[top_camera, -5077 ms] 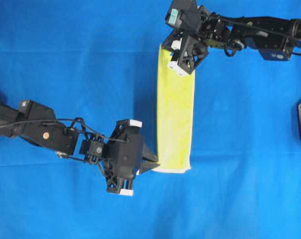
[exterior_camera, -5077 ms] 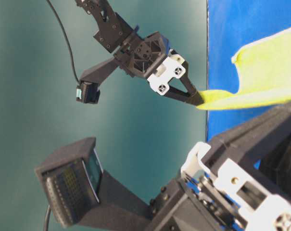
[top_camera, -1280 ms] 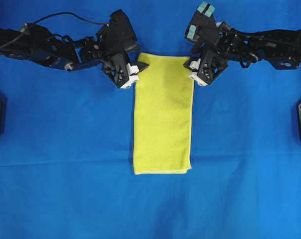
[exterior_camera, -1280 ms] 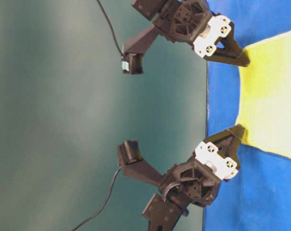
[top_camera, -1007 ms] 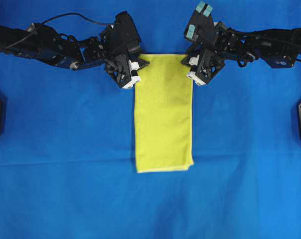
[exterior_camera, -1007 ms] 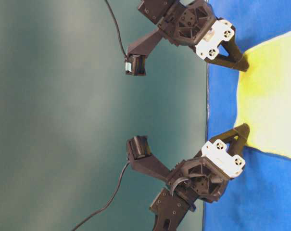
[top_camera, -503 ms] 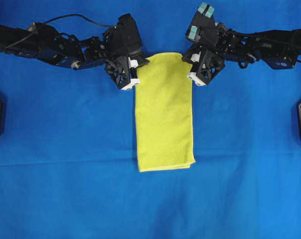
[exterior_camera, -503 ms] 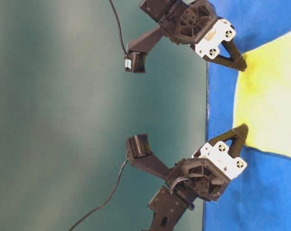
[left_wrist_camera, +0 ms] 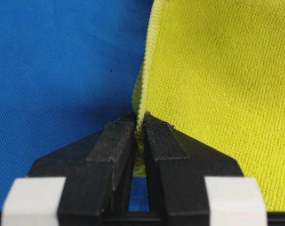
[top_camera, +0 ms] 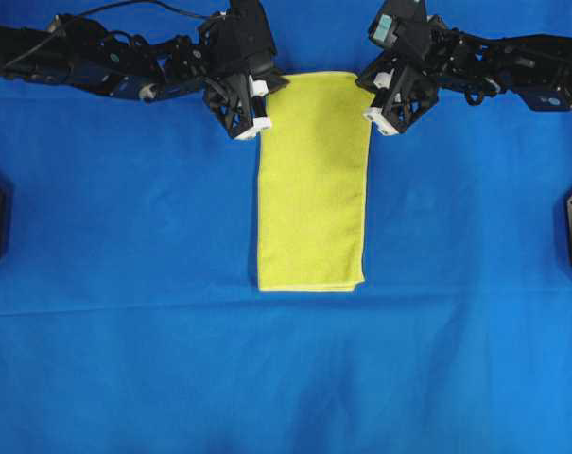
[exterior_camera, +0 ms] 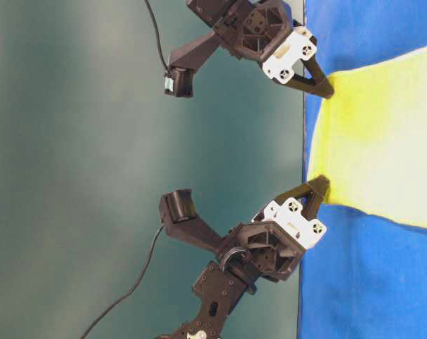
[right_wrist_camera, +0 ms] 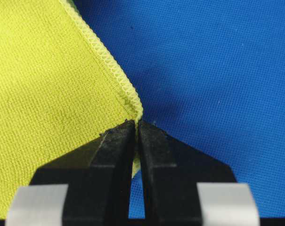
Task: Fold the yellow towel.
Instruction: 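Lift the top end and fold it down onto the bottom half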
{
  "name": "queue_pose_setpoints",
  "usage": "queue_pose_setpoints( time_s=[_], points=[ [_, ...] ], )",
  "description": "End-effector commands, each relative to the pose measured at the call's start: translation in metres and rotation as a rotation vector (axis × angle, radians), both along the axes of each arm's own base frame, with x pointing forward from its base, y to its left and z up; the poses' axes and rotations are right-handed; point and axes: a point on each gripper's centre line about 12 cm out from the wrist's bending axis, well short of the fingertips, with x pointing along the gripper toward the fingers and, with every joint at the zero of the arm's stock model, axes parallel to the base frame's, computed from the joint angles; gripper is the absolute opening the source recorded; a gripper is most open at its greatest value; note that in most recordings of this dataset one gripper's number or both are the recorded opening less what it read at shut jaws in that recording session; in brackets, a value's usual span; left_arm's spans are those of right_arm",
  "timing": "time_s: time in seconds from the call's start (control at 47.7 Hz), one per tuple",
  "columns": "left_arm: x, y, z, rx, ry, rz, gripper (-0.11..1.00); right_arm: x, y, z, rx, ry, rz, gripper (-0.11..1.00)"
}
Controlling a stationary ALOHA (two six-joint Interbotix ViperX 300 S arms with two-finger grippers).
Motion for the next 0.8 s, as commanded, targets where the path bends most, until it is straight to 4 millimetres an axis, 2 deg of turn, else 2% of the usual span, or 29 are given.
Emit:
queue_pose_setpoints(
  time_s=[0.0, 0.21, 0.336, 0.42, 0.545, 0.776],
  points=[
    [0.000, 0.004, 0.026, 0.022, -0.046, 0.007, 0.04, 0.000, -0.005, 0.017, -0.019, -0.031, -0.011, 0.04],
    [-0.003, -0.008, 0.059, 0.052, -0.037, -0.037, 0.04, -0.006, 0.008, 0.053, -0.025, -0.046, 0.007, 0.04],
    [-0.004, -0.024, 0.076, 0.058, -0.043, -0.073, 0.04, -0.007, 0.029, 0.075, -0.033, -0.073, 0.051, 0.04],
    [-0.006, -0.042, 0.084, 0.057, -0.038, -0.114, 0.04, -0.007, 0.045, 0.083, -0.027, -0.081, 0.085, 0.04],
    [-0.010, -0.070, 0.086, 0.046, -0.012, -0.176, 0.04, -0.006, 0.076, 0.088, 0.006, -0.086, 0.146, 0.04],
    [-0.022, -0.139, 0.067, -0.006, 0.051, -0.323, 0.04, -0.005, 0.135, 0.074, 0.099, -0.033, 0.255, 0.04]
  ],
)
